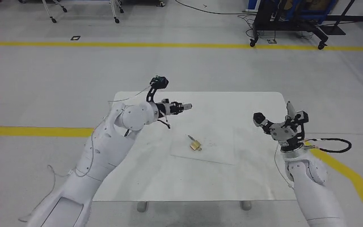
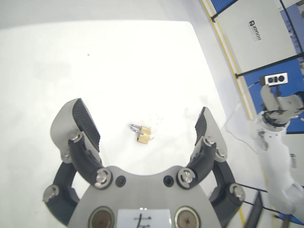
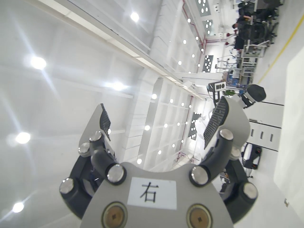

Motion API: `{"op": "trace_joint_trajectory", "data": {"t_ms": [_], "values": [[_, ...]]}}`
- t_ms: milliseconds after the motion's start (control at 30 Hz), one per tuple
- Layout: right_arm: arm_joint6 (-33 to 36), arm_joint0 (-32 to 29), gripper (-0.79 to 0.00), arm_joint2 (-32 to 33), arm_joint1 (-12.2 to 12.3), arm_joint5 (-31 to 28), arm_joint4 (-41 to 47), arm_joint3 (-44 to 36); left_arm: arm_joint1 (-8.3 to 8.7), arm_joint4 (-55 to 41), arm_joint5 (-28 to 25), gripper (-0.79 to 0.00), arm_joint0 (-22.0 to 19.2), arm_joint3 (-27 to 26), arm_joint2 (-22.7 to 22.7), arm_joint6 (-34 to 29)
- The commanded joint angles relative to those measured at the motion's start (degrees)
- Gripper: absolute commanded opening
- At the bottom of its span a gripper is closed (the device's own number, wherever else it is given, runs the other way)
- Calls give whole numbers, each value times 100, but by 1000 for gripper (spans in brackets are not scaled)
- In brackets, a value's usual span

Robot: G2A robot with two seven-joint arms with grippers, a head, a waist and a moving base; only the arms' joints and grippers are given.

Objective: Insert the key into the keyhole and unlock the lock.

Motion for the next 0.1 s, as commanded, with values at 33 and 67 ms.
{"op": "trace_joint_trajectory", "data": {"t_ms": [33,67], "values": [[-10,4,0,-10,0,3,-60,3,-8,-4,-21,0,-79,-93,39,-10],[-14,6,-1,-16,0,5,-87,5,-12,-117,-28,0,-136,-14,55,-14]]}}
